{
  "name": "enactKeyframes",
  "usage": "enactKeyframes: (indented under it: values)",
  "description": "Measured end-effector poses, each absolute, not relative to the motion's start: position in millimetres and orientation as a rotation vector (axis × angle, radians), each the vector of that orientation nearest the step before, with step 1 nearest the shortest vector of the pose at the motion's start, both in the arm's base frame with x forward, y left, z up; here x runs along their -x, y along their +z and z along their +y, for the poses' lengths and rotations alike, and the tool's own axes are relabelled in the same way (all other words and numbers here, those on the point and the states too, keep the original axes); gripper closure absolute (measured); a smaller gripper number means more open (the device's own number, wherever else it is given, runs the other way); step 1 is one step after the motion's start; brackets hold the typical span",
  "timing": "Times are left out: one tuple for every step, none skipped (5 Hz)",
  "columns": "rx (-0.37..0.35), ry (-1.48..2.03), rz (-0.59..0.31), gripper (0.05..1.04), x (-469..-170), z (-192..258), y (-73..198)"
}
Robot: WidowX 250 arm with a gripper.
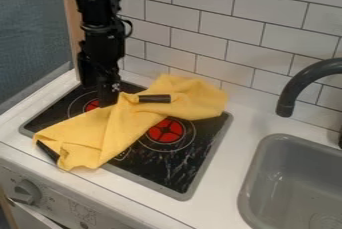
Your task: Unfold the left to right
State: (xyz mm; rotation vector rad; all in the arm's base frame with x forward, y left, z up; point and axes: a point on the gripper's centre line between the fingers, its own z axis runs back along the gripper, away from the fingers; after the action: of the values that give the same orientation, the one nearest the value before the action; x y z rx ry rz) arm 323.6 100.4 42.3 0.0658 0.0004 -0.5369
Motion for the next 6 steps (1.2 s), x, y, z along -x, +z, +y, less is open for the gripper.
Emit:
enactKeyframes:
  values:
    - [-0.072, -0.599, 0.024, 0.087, -332.0, 91.9, 30.9]
    - [-0.046, -0.624, 0.018, 0.160, -336.3, 88.8, 24.2]
    - [-0.051, -0.633, 0.009, 0.474, -338.4, 88.7, 24.0]
    - [-0.038, -0.638, -0.008, 0.770, -339.8, 86.3, 24.1]
    - [-0.035, -0.642, -0.015, 0.962, -341.1, 85.0, 24.4]
    - [-0.030, -0.643, -0.020, 1.037, -341.5, 84.1, 24.4]
